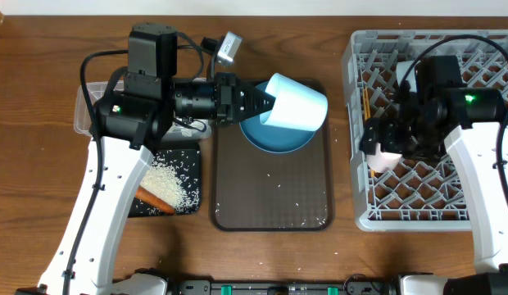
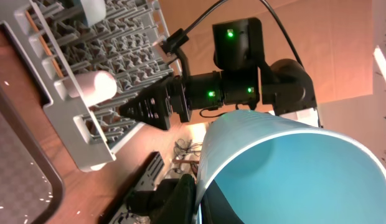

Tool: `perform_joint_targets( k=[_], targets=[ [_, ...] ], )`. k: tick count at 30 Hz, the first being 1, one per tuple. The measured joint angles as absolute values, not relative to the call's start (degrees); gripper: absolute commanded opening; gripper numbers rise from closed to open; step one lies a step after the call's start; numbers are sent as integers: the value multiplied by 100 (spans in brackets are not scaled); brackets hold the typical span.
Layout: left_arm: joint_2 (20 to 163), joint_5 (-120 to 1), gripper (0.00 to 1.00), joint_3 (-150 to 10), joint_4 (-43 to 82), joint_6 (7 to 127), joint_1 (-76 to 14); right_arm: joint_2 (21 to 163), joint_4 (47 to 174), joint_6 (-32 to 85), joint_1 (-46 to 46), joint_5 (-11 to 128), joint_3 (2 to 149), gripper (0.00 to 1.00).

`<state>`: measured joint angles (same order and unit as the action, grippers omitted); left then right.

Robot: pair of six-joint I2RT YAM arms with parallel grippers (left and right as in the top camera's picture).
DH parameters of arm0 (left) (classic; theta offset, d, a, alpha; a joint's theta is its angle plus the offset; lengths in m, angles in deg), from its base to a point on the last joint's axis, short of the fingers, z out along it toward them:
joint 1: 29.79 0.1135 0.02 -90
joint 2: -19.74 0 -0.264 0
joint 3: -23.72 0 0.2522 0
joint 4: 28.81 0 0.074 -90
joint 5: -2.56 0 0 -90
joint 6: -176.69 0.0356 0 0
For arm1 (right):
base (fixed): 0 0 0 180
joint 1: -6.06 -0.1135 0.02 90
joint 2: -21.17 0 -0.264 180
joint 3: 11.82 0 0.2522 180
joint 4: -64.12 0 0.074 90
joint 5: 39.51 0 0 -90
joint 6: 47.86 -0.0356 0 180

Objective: Sort waste into correct bins and load items into the dishwasher rack
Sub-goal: 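Lift the light-blue cup with the left gripper toward the right gripper, then grasp the light-blue cup with the right gripper and release the left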

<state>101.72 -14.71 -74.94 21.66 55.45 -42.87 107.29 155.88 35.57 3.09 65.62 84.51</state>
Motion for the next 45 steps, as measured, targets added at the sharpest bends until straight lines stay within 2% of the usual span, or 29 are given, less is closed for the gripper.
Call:
perform_joint_targets(
  k=[6,9,12,22,28,42,45],
  targets=[
    [10172,-1148,6,-7494,2206,5545,-4287,10736,17017,5922,519,9467,8683,99],
    [10172,-1073,6,-7494,2208,5545,-4287,10725,17474,6783,851,10354,9139,99],
    [10172,-1027,6,-7494,2208,5545,-4285,10666,17485,7141,1087,10726,9376,99],
    [10172,-977,6,-7494,2212,5694,-4350,9978,17481,7863,1210,11616,9413,99],
    [10172,-979,6,-7494,2214,5715,-4744,9787,17474,8171,1190,12195,9415,99],
    [10172,-995,6,-7494,2217,5715,-5290,9787,17398,8427,565,12518,9415,99],
    [10172,-1005,6,-7494,2217,5715,-5290,9787,17291,8444,392,12571,9415,96]
  ],
)
